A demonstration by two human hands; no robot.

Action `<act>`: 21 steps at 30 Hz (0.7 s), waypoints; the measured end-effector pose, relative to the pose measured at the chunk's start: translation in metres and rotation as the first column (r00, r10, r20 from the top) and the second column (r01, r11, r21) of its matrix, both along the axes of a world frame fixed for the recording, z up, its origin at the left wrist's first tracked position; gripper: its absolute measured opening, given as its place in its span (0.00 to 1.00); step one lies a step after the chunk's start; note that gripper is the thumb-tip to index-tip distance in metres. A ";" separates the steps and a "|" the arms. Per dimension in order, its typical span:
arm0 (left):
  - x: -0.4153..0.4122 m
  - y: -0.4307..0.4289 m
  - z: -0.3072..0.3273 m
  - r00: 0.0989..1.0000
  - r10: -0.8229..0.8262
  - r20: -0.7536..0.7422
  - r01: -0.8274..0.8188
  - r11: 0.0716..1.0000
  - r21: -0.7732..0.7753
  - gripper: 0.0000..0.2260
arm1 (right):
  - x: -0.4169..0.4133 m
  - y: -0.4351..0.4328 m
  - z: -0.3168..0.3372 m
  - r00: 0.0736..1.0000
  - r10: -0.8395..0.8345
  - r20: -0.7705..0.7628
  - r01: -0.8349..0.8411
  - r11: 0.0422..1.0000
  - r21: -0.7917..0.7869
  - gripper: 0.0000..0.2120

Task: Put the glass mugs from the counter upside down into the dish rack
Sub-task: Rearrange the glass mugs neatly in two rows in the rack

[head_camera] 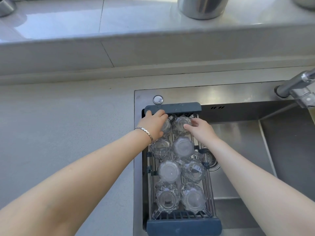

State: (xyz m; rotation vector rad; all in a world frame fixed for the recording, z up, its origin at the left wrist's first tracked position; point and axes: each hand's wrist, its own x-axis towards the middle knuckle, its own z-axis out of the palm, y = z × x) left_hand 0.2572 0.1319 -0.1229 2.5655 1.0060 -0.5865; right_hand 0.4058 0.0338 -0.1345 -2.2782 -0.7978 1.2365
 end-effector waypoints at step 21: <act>-0.024 -0.073 0.008 0.993 0.063 -0.102 -0.071 0.995 -0.077 0.29 | -0.053 -0.047 0.026 0.930 0.236 0.281 -0.210 0.970 -0.120 0.32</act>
